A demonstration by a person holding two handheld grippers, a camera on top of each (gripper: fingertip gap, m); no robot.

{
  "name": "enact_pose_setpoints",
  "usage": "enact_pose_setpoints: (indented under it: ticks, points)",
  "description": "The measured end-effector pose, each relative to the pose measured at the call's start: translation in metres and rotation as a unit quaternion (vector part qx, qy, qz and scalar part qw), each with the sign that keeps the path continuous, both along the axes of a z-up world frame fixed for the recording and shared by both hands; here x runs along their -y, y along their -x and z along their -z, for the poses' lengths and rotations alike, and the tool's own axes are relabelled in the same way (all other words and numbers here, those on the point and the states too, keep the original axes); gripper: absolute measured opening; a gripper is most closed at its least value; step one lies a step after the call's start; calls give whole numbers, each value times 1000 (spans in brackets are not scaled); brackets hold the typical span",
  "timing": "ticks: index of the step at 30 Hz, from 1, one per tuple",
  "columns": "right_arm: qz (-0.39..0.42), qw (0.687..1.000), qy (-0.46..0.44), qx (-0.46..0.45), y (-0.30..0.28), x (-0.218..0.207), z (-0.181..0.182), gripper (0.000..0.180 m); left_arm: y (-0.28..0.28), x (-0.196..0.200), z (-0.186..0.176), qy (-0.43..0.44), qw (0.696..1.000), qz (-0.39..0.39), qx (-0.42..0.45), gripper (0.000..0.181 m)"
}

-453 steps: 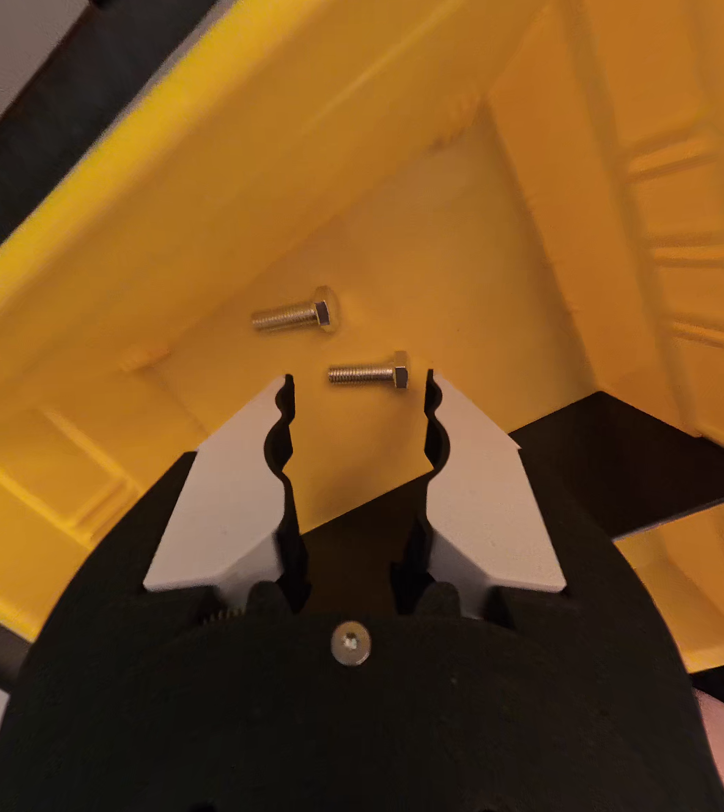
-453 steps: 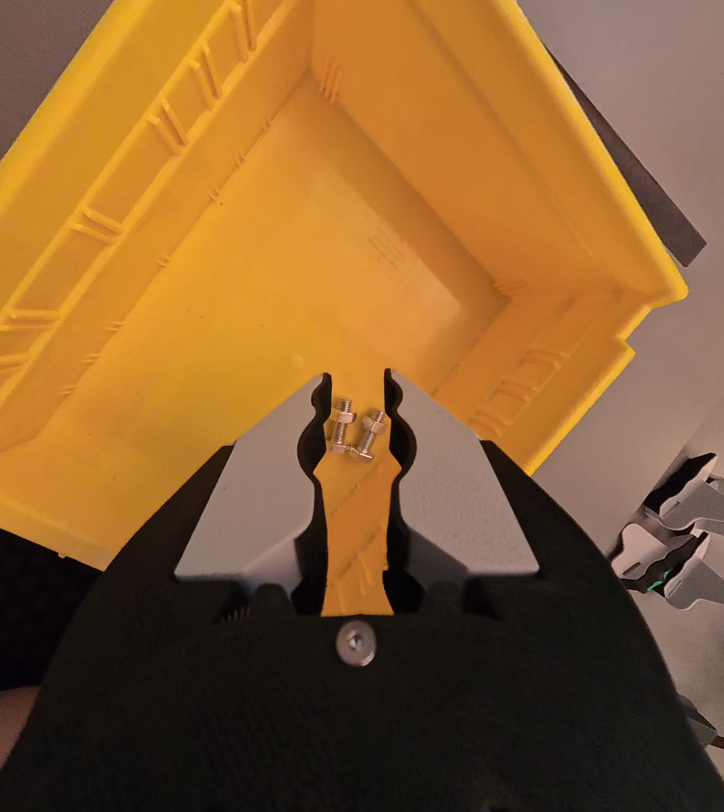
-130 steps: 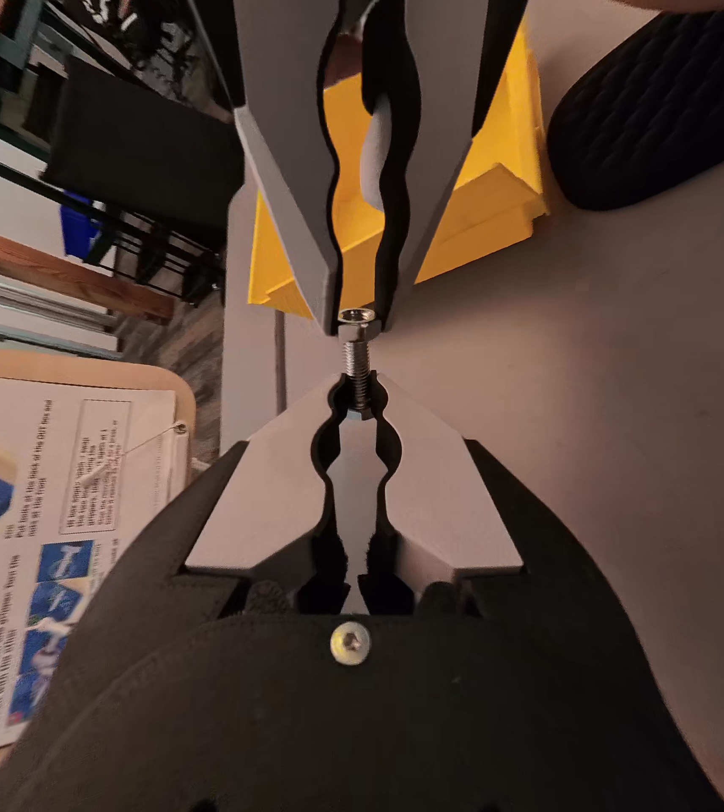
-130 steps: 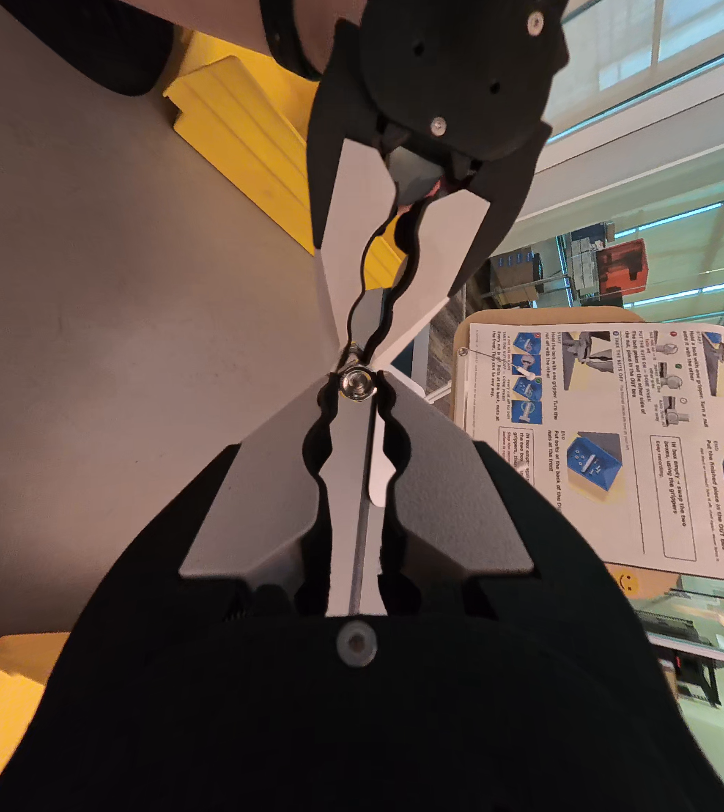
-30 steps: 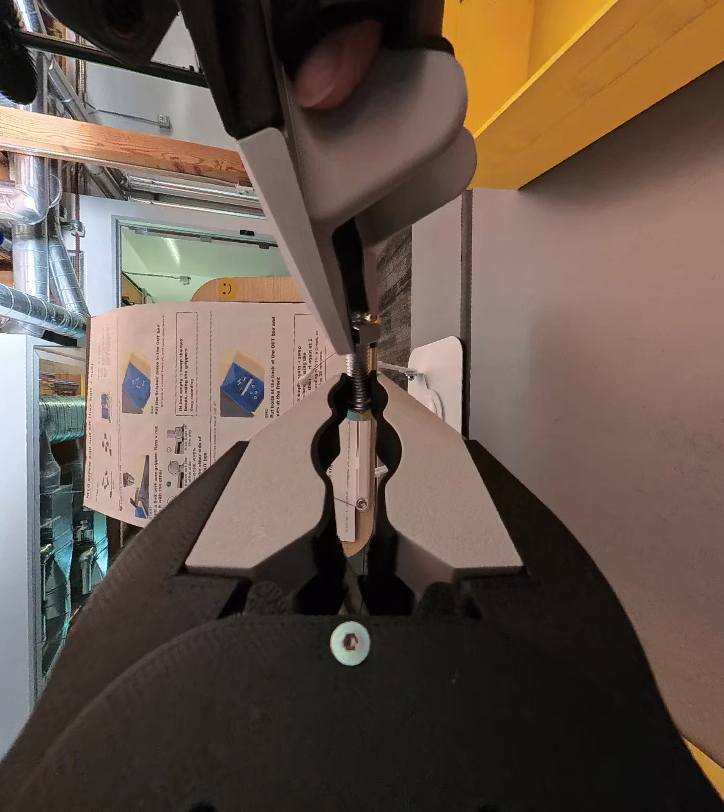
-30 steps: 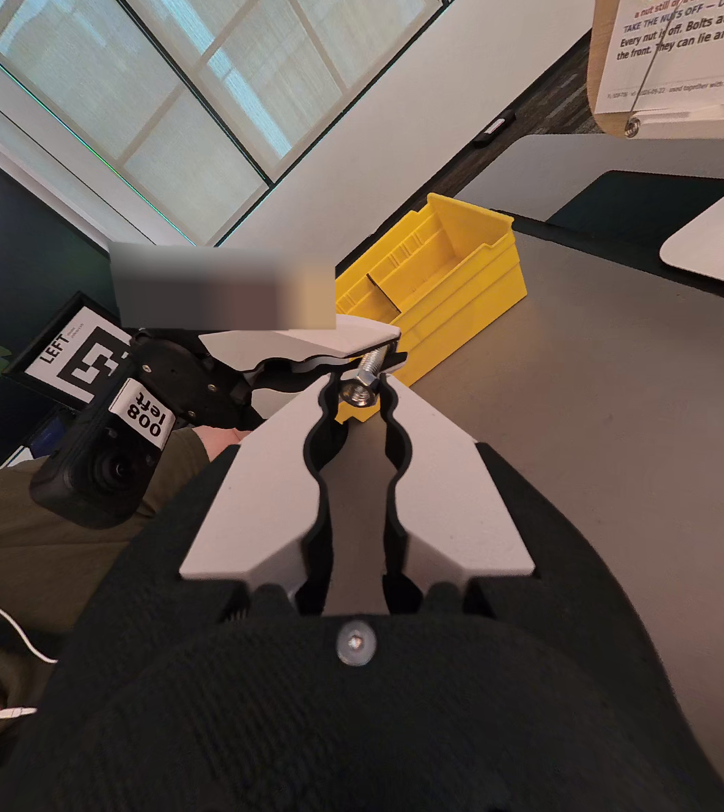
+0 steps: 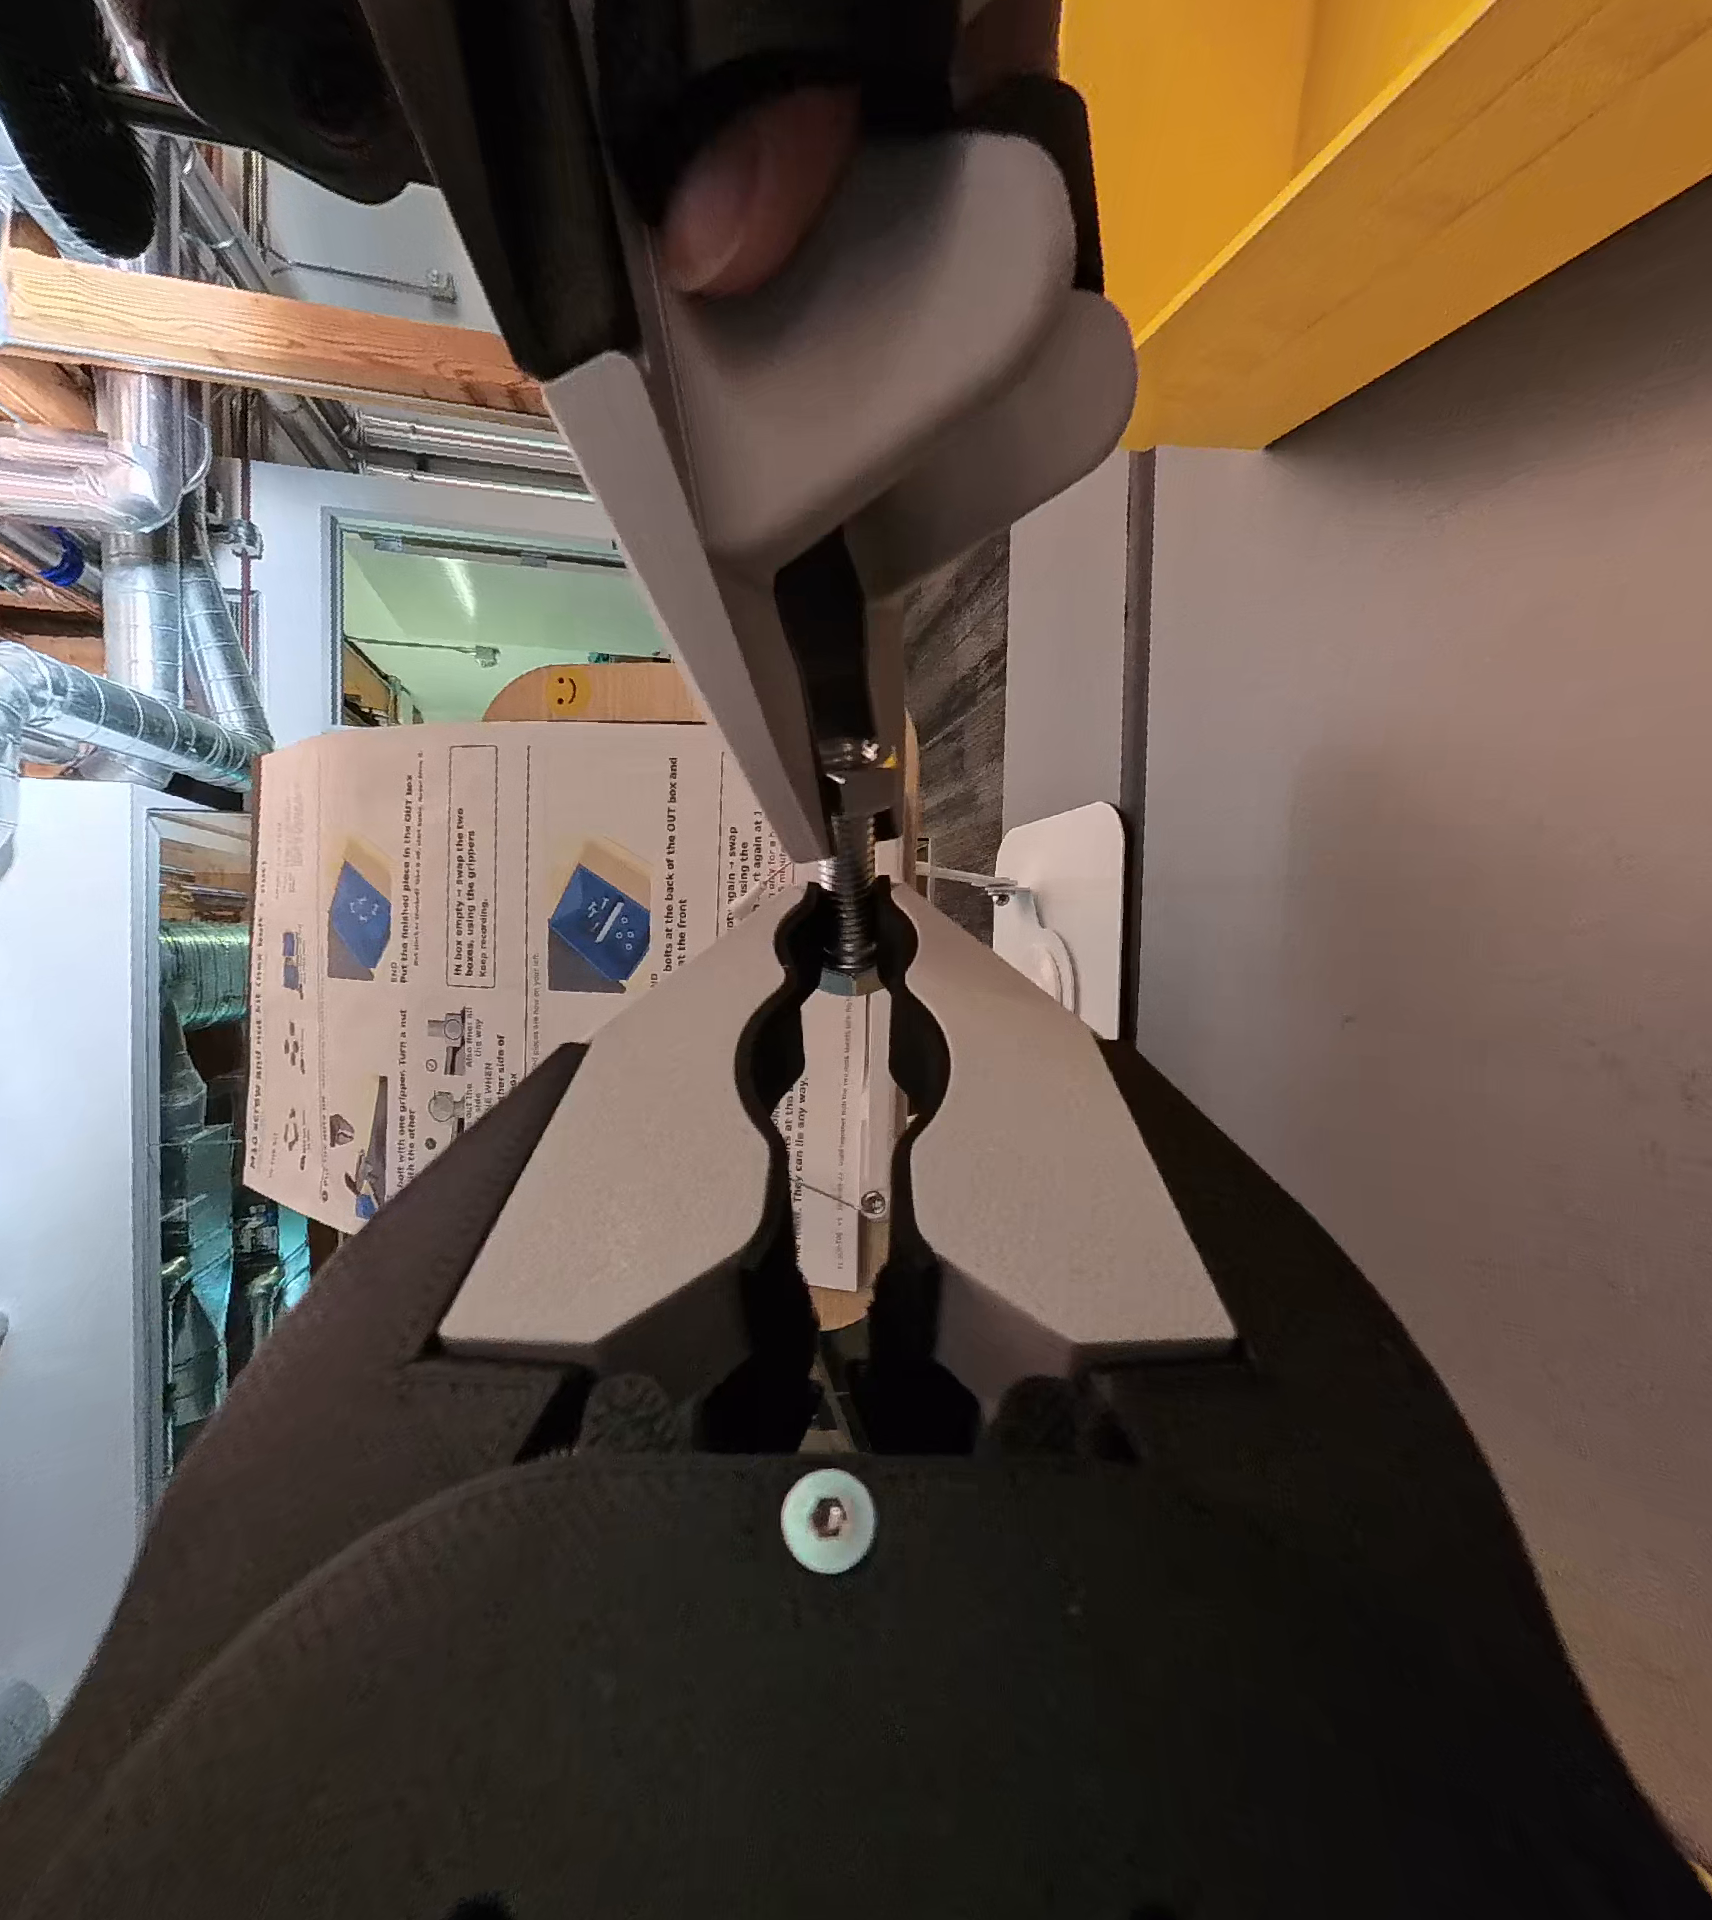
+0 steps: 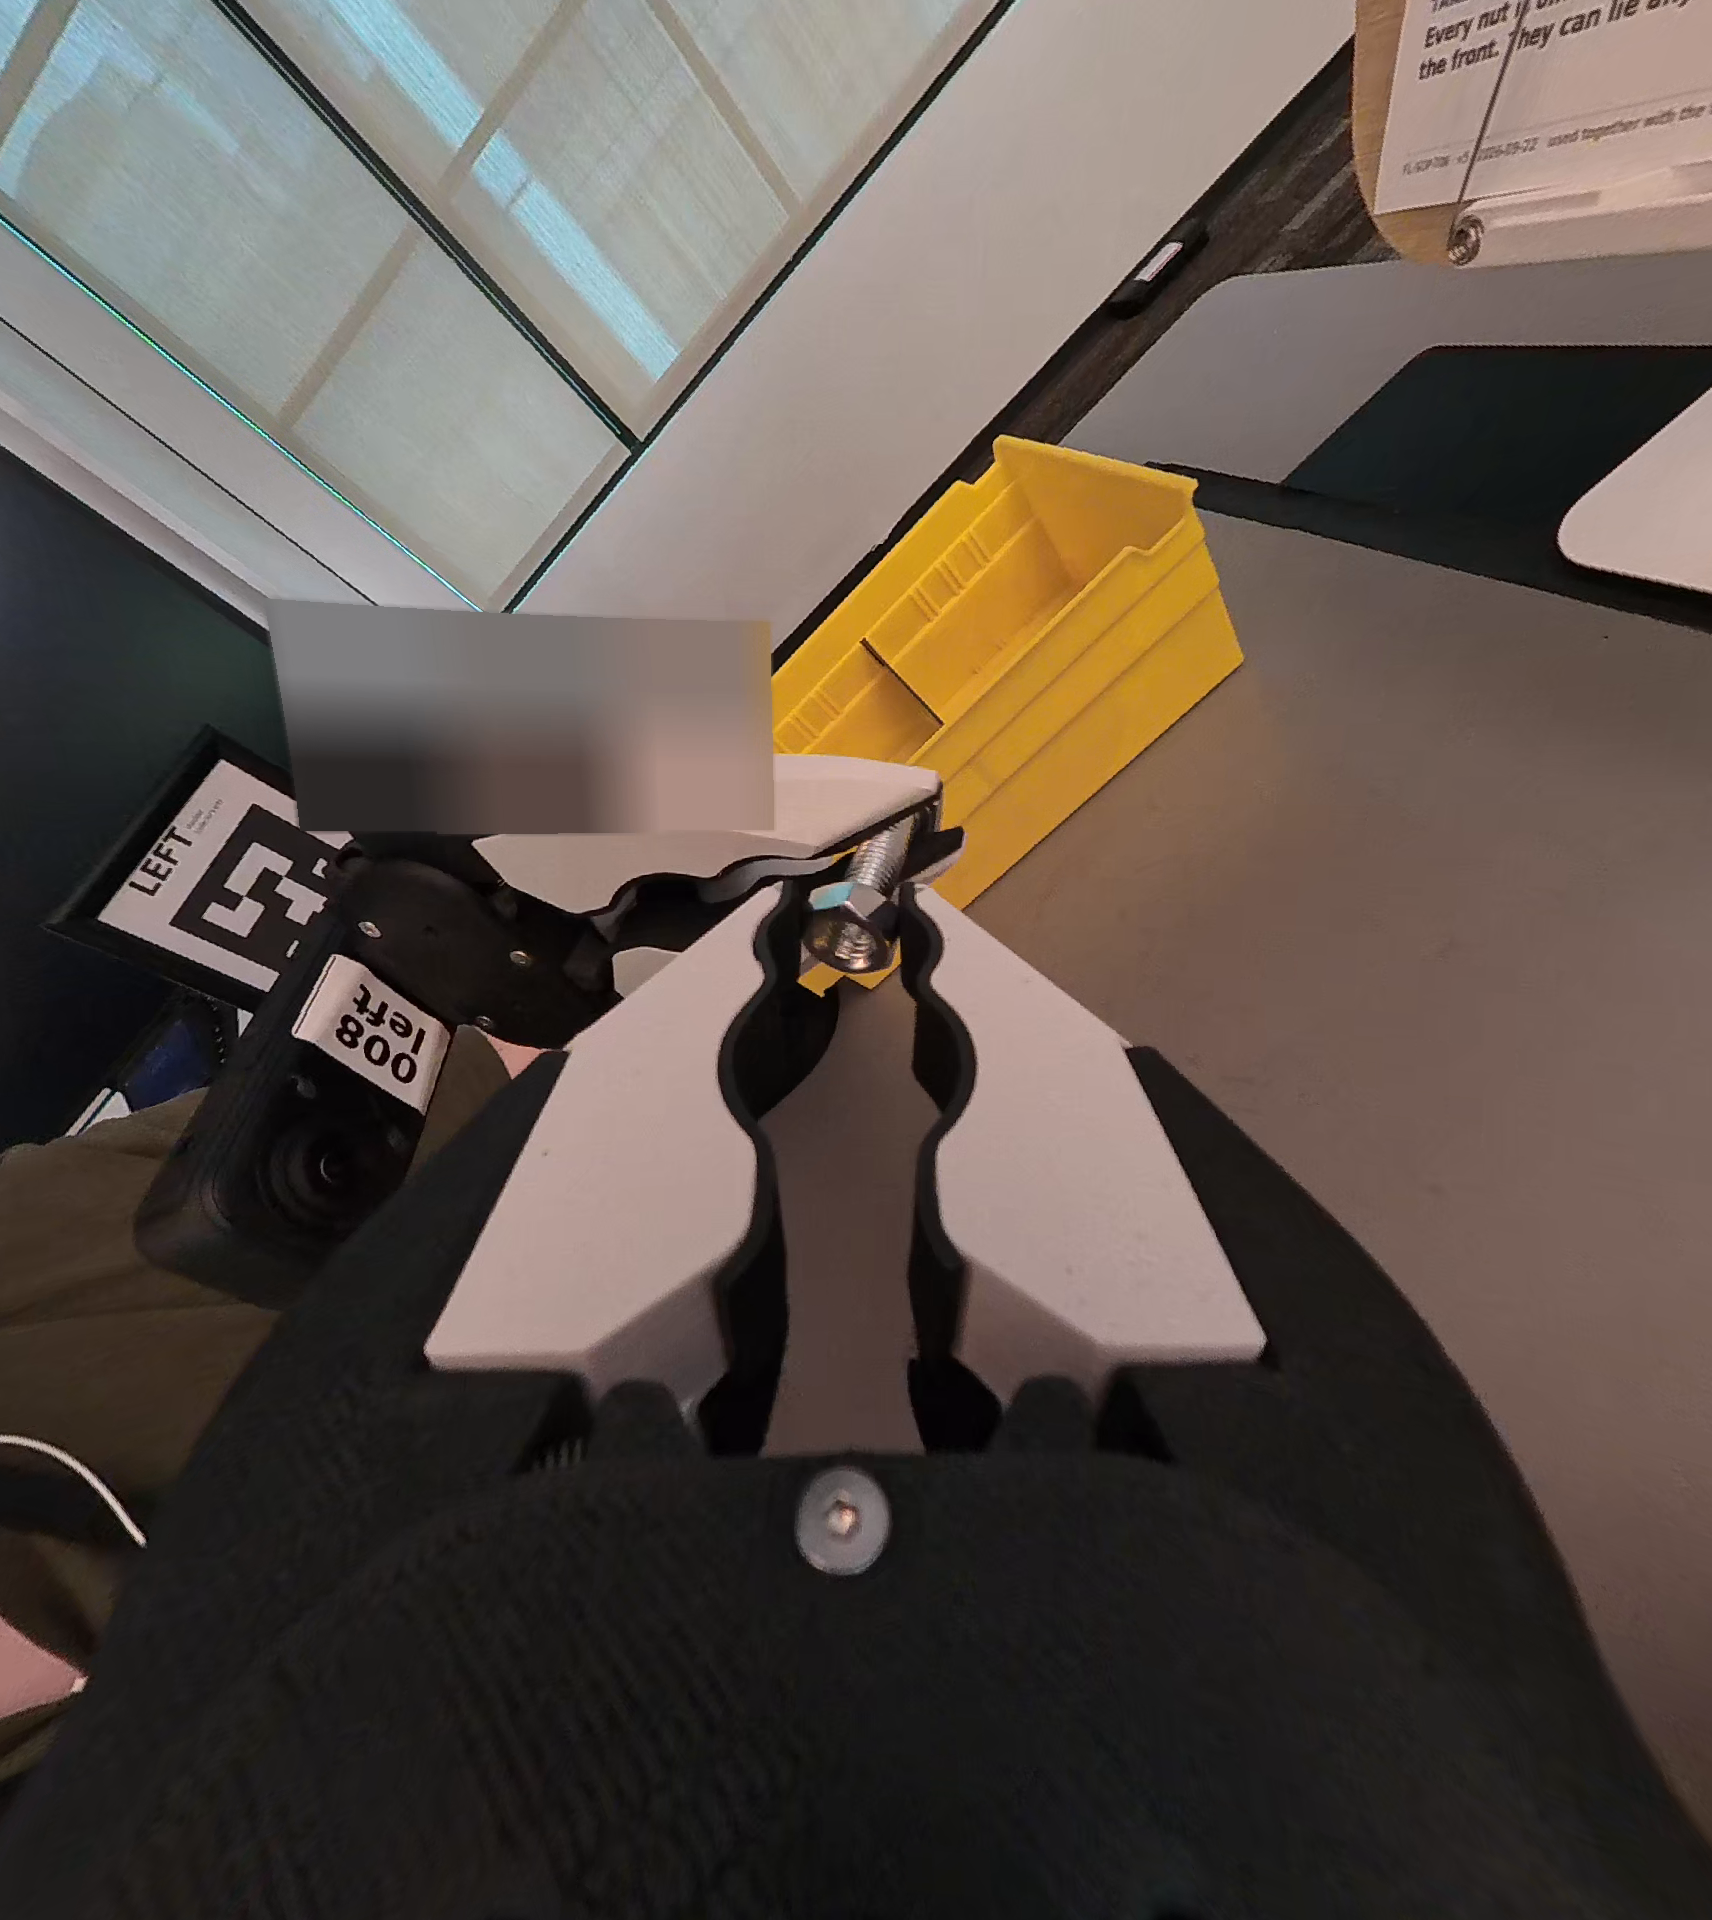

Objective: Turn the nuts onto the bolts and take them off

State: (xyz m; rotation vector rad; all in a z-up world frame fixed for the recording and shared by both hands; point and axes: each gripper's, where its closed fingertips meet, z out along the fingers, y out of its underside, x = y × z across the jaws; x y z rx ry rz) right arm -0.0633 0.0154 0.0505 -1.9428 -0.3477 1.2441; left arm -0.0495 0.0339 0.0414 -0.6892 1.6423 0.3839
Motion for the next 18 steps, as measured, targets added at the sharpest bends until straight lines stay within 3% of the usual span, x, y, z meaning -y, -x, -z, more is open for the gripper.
enact_pose_setpoints:
  ticks: [18]
  points:
    - [5, 999, 12, 31, -6, 0, 8, 18, -9, 4, 9, 45, 999, 12, 14, 7]
